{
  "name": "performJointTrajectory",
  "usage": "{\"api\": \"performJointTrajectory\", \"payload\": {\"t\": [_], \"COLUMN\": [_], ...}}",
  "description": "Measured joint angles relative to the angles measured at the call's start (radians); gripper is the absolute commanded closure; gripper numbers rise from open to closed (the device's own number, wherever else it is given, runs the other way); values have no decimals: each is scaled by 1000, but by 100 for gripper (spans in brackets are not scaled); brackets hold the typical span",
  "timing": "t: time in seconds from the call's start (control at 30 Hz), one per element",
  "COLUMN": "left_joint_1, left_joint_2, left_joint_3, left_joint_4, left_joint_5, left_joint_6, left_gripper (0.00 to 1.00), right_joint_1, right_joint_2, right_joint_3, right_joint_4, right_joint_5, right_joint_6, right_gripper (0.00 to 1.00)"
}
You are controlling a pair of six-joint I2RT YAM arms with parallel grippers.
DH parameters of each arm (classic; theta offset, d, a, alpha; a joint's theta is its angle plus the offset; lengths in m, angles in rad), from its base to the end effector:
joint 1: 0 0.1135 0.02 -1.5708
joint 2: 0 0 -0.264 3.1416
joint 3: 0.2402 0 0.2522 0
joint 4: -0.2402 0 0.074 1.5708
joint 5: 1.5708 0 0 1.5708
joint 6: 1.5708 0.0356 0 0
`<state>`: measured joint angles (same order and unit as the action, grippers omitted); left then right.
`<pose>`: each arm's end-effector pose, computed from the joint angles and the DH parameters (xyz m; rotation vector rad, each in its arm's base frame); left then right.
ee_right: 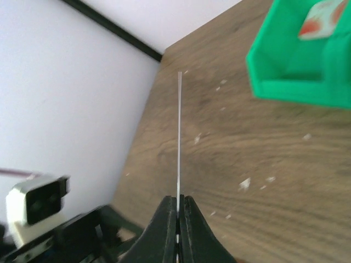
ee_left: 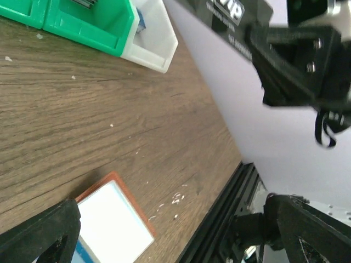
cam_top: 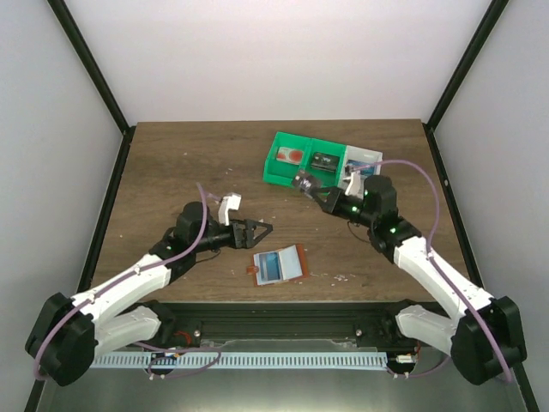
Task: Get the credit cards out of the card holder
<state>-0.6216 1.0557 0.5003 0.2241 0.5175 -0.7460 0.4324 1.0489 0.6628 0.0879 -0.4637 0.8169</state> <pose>0.1759 -0.1476 0.2309 0.2634 2.1055 -1.3677 0.2104 0.1146 0.2746 0.0401 2.0470 1.2577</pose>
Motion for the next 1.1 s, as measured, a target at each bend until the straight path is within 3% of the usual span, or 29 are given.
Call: {"api": "performJointTrajectory", "payload": {"t": [0.5, 0.7, 1.1], "left_joint_1": [0, 0, 0], "left_joint_2": [-153, -212, -250], "left_joint_3": [178, 175, 128], "left_joint_4": [-425, -481, -490], "left_joint_5": [-69, -106, -188], "left_joint_6": [296, 409, 453], "left_gripper": [0, 0, 0], "right_joint_1": [-314, -340, -340], "right_joint_2": [288, 418, 689], "right_joint_3": [245, 323, 579], "right_joint_4": [-277, -324, -386], "right_joint_5": [-62, -85, -102], "right_joint_6": [-289, -334, -360], "right_gripper": [100, 100, 99]}}
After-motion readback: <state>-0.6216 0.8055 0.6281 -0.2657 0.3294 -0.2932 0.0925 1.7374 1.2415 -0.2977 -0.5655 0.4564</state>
